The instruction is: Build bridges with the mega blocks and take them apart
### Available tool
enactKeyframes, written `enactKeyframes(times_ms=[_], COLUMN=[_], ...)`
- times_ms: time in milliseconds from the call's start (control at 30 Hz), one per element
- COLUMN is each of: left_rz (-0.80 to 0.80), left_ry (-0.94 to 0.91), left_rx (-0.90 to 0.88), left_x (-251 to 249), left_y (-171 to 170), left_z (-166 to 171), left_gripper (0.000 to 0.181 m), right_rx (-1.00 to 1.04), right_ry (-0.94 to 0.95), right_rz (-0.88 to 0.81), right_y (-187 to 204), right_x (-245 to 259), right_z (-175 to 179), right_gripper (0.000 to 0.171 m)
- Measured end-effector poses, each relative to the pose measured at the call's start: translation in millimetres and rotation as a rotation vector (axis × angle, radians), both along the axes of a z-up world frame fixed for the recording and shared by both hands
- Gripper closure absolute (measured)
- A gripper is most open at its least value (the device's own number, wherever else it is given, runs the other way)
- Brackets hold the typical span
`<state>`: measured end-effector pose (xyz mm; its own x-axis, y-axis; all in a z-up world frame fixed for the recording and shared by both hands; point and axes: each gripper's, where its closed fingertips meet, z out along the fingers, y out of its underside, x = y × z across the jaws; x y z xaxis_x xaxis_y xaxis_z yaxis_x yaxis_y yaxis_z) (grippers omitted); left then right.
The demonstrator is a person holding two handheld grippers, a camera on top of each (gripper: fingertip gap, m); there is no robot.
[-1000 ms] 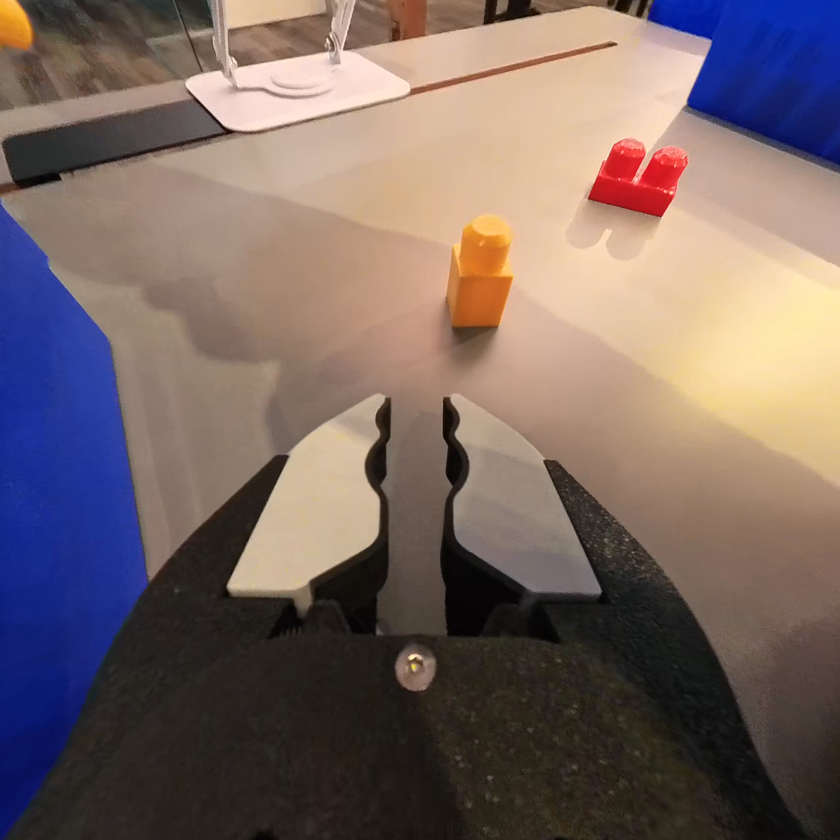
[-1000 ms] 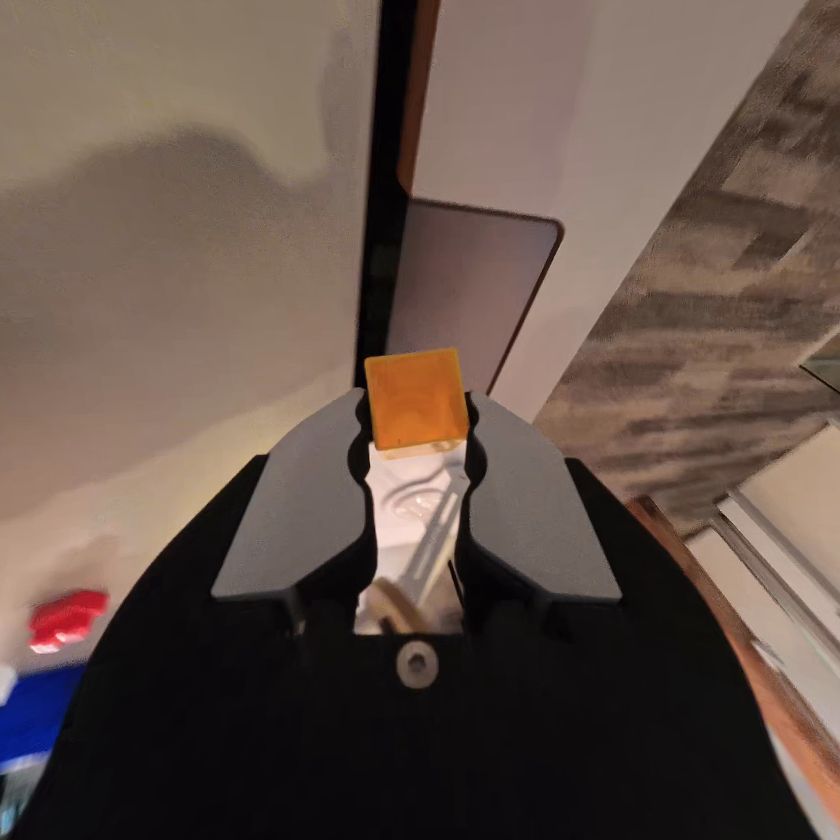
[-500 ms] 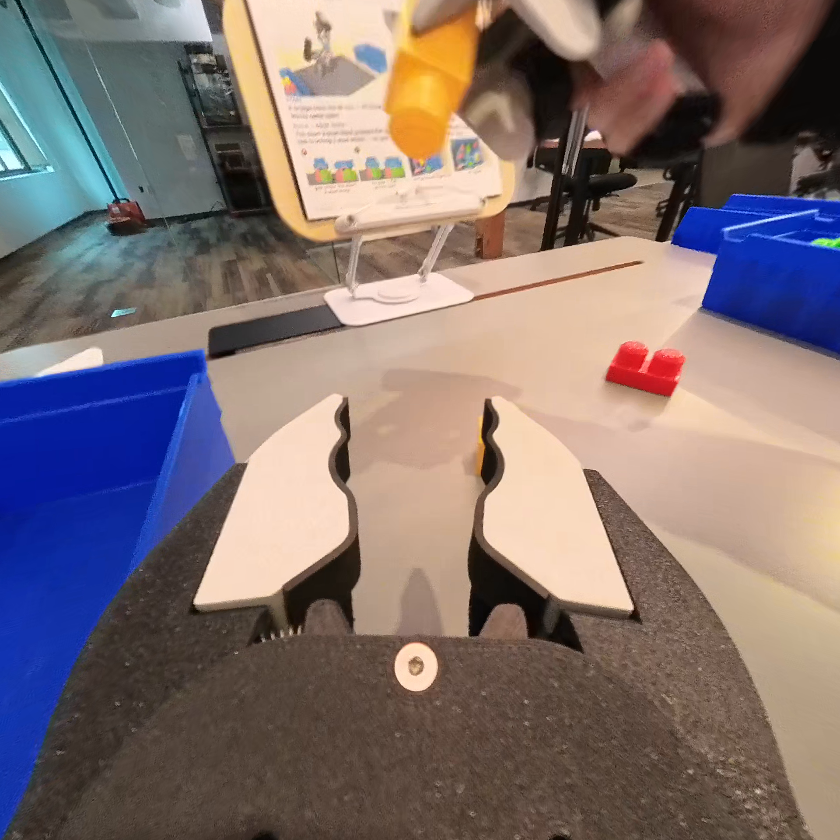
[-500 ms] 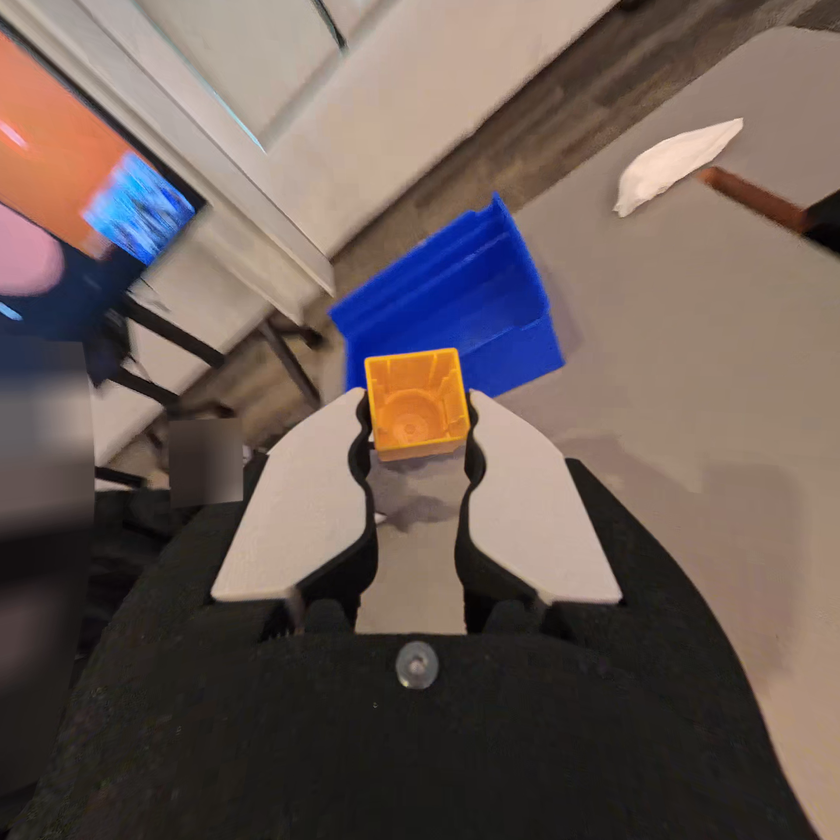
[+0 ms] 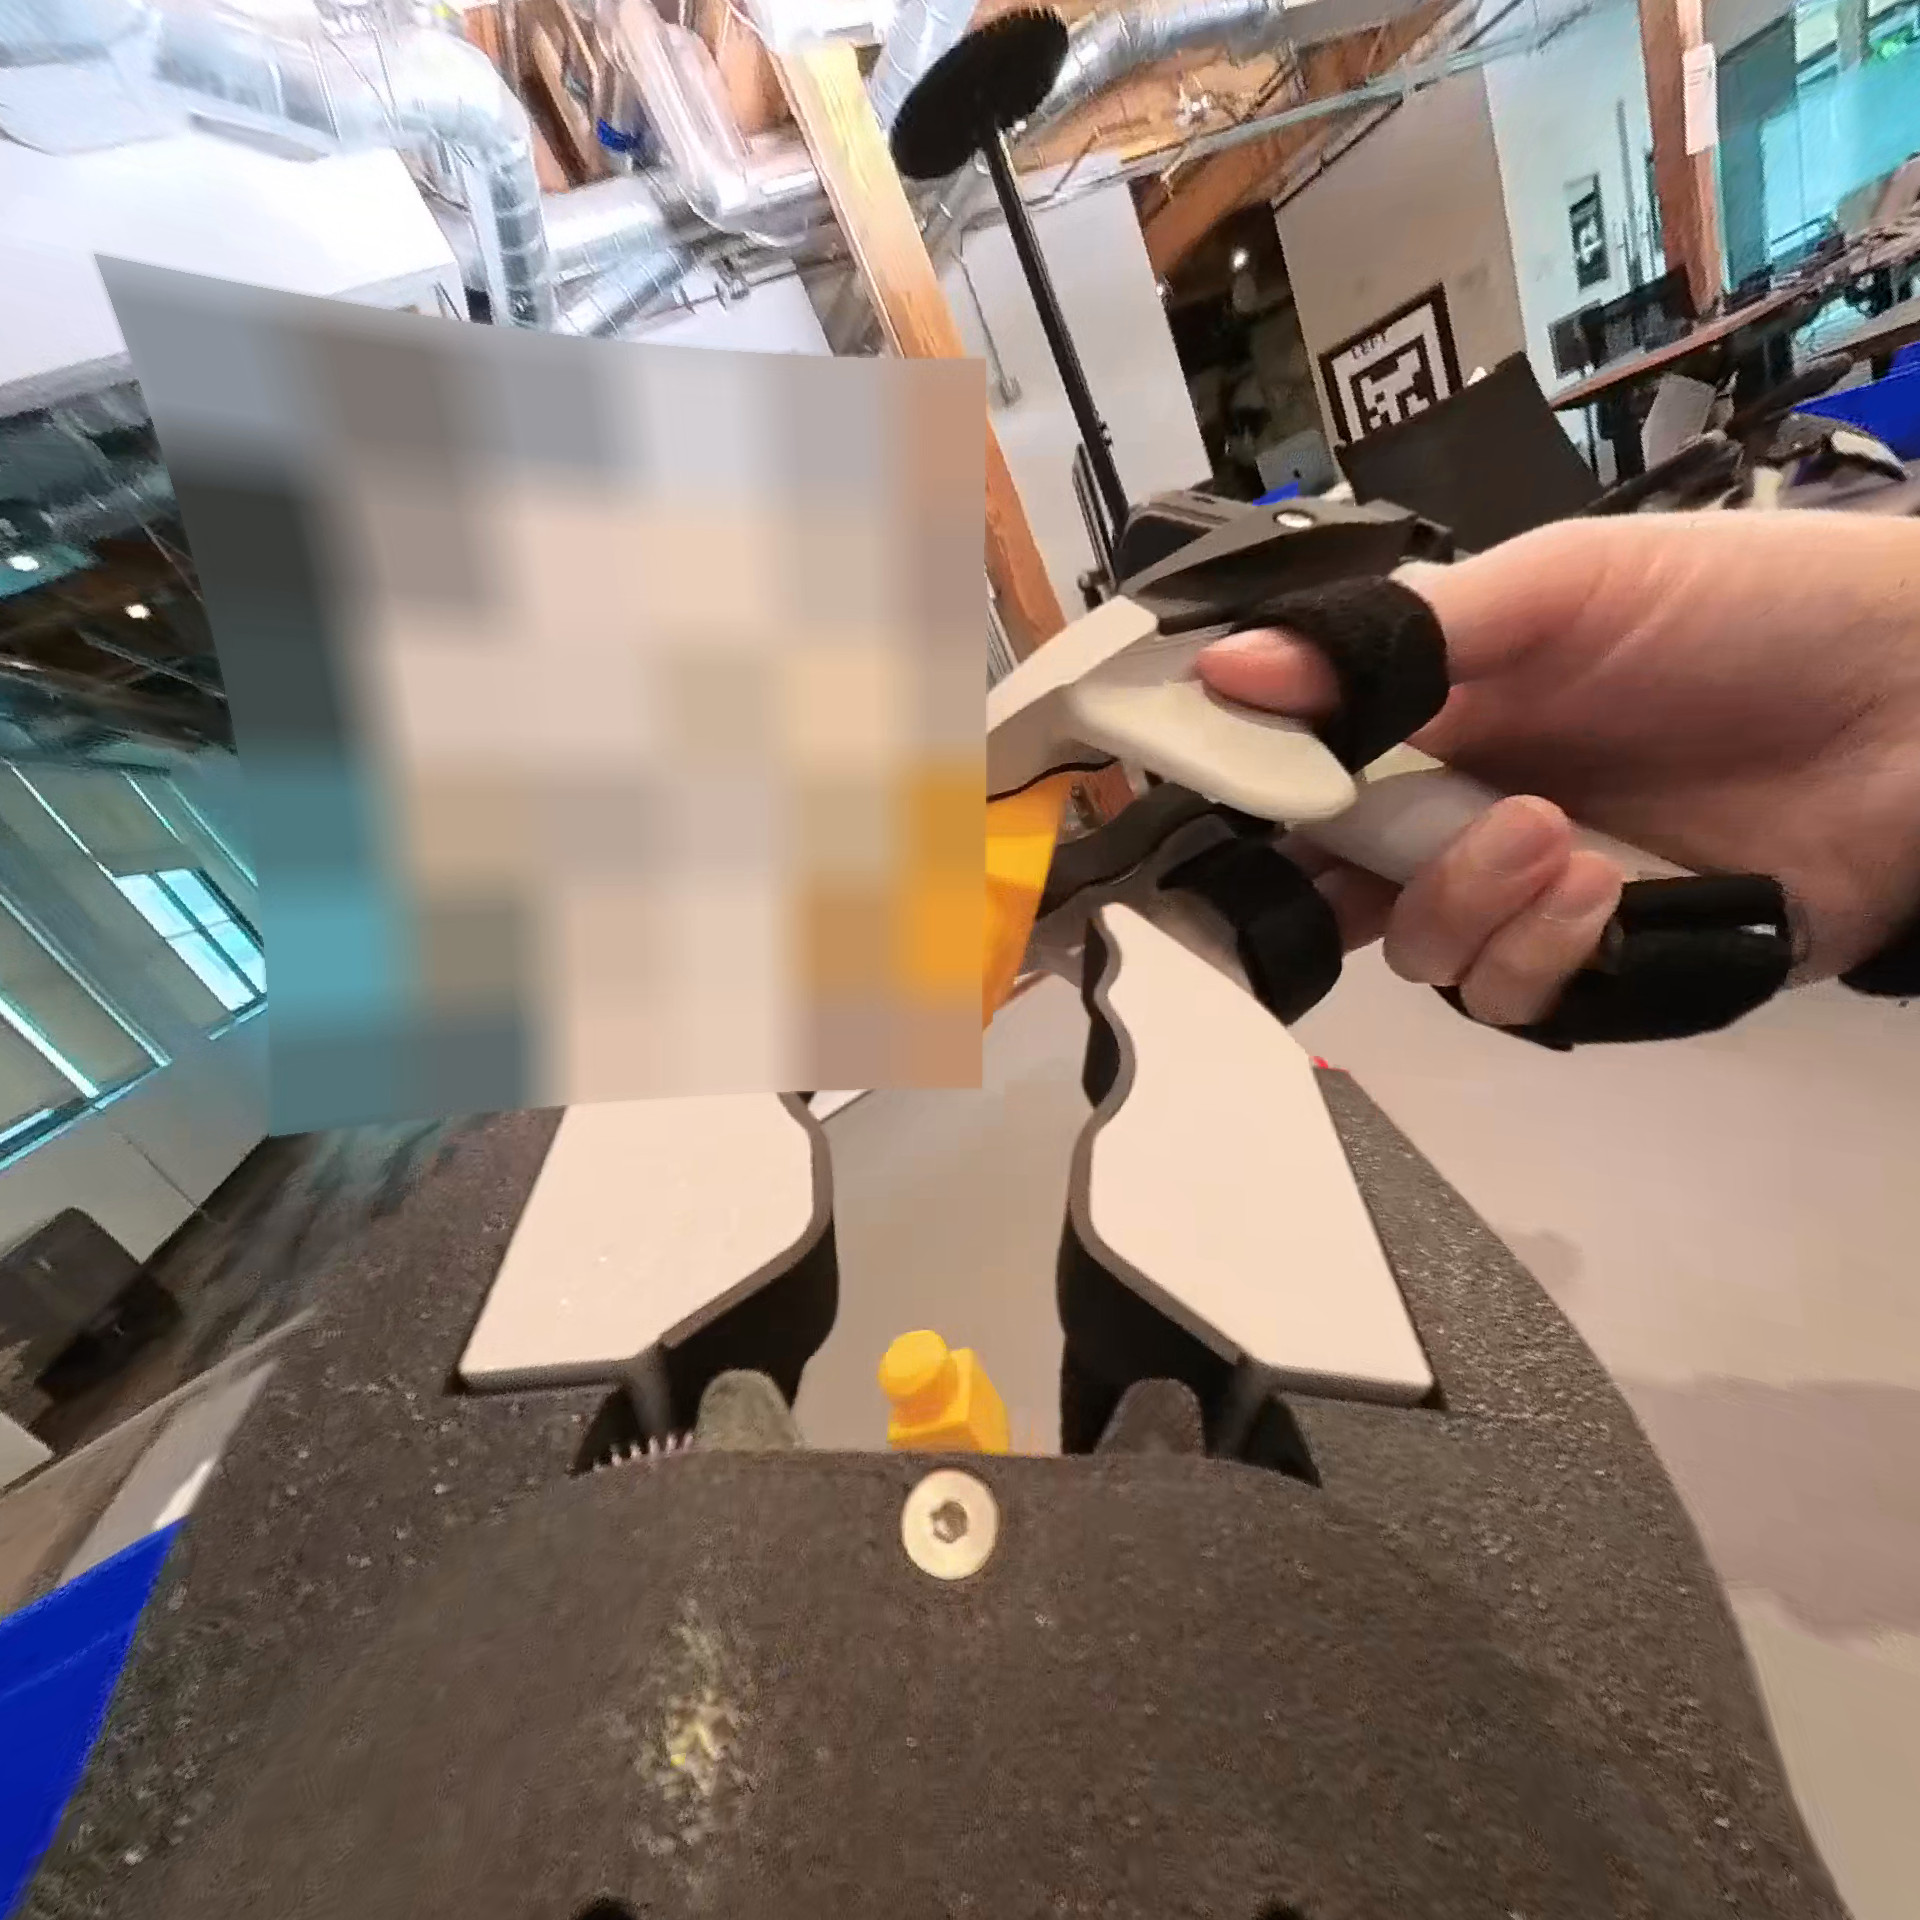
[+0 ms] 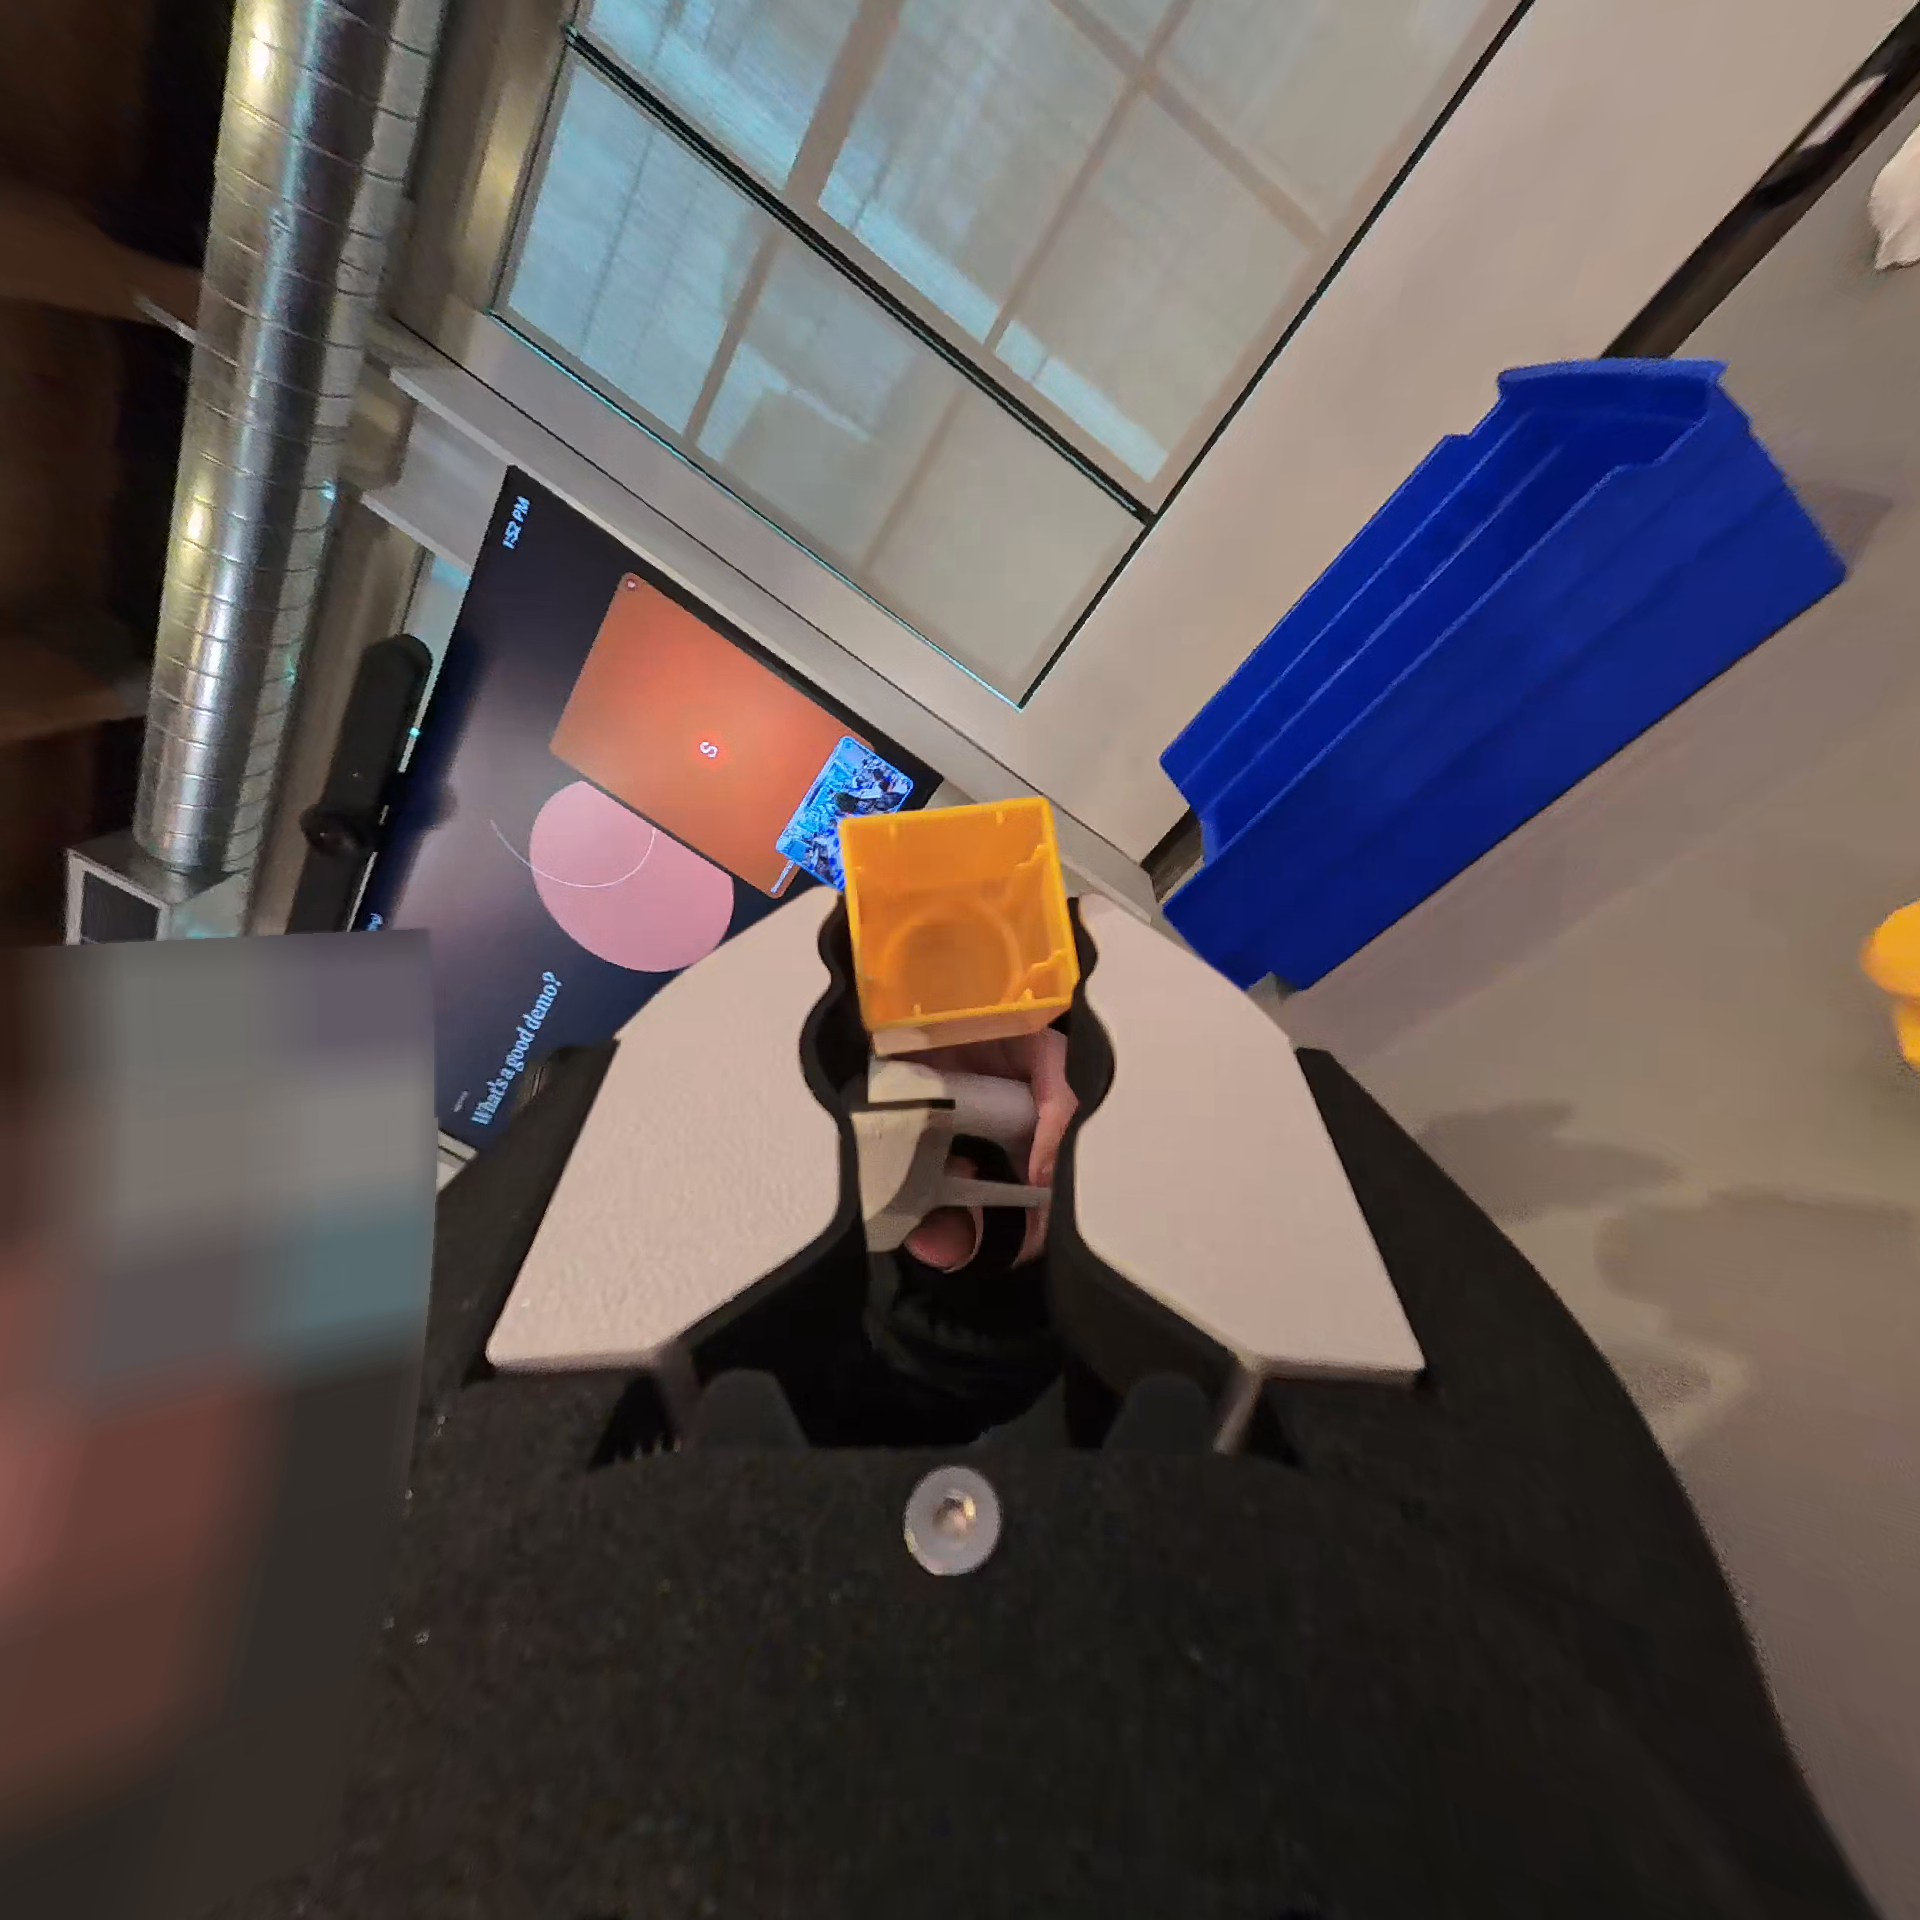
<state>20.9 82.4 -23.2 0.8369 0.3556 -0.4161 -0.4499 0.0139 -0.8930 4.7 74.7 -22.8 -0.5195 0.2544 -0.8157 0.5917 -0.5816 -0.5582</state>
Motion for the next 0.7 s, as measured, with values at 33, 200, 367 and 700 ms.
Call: enactKeyframes(times_ms=[33,200,367,700], left_rz=[0.006,-0.042,-0.051,-0.075], left_ry=[-0.017,0.001,0.012,-0.189], left_rx=[-0.002,-0.004,-0.045,-0.479], left_x=[0,7,6,-34], left_y=[1,3,5,-31], left_z=[0,-1,-5,-81], left_gripper=[0.131,0.144,0.146,0.146], right_rx=[0.004,-0.009,-0.021,0.393], right_ry=[-0.003,-0.001,0.003,0.013], right_rz=[0.013,0.053,0.072,-0.014], right_y=[-1,-5,-3,28], right_x=[3,9,8,6], right_z=[-2,-5,-8,-54], right_gripper=[0.134,0.134,0.134,0.125])
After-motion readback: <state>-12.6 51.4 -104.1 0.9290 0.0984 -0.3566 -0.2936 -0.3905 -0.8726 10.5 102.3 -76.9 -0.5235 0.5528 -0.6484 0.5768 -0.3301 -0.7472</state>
